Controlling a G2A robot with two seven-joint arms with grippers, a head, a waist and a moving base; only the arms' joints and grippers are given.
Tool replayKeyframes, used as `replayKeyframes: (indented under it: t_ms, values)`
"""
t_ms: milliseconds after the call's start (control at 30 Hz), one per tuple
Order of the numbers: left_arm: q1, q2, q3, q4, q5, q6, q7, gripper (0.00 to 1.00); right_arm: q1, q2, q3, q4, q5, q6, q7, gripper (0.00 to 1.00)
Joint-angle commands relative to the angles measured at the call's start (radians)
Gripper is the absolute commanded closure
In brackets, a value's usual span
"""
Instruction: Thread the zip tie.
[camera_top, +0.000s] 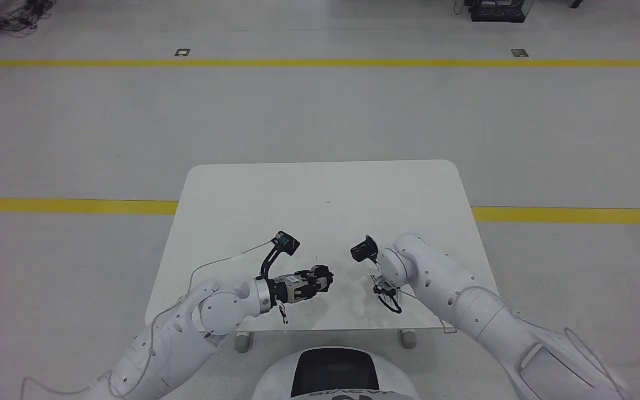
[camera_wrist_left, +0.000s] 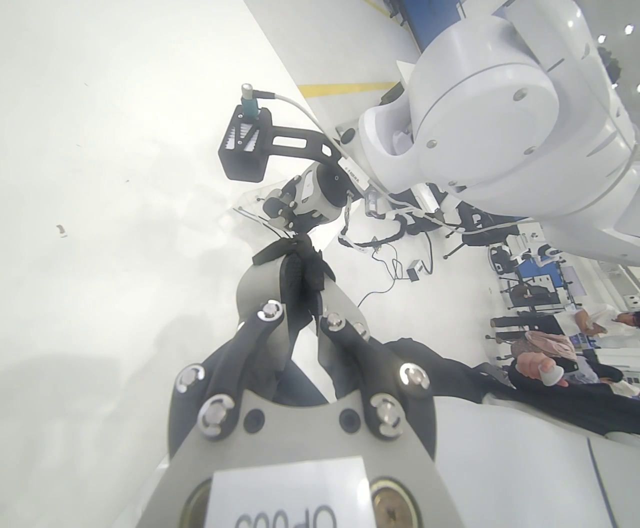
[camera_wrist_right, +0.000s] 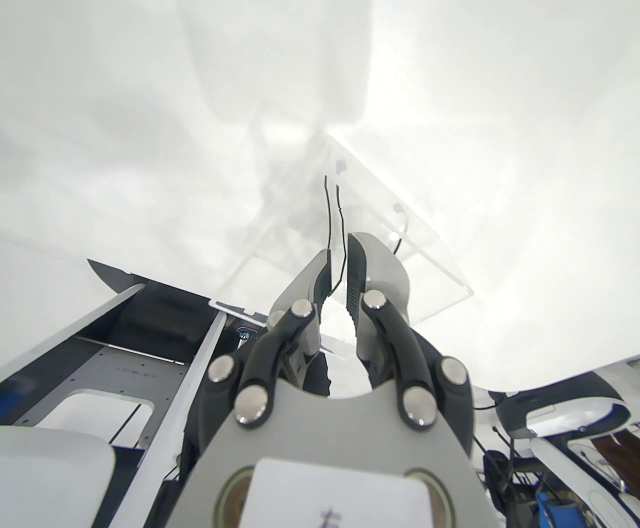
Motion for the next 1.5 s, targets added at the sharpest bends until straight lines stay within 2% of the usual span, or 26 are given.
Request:
replayKeyframes:
  t_ms: [0, 600, 867, 1467]
  values:
    - [0.0, 0.0, 0.0, 0.0, 0.0, 0.0, 0.0, 1.0, 0.001, -0.003, -0.001, 0.006, -0.002, 0.0, -0.003, 0.9]
    - [0.0, 0.0, 0.0, 0.0, 0.0, 0.0, 0.0, 1.0, 0.004, -0.027, -0.005, 0.048, -0.024, -0.002, -0.018, 0.91]
    - [0.0, 0.0, 0.0, 0.0, 0.0, 0.0, 0.0, 1.0, 0.006, -0.035, -0.004, 0.06, -0.032, -0.006, -0.016, 0.87]
    - [0.0, 0.0, 0.0, 0.0, 0.0, 0.0, 0.0, 1.0, -0.012, -0.04, 0.018, 0.037, -0.067, 0.0, 0.002, 0.85]
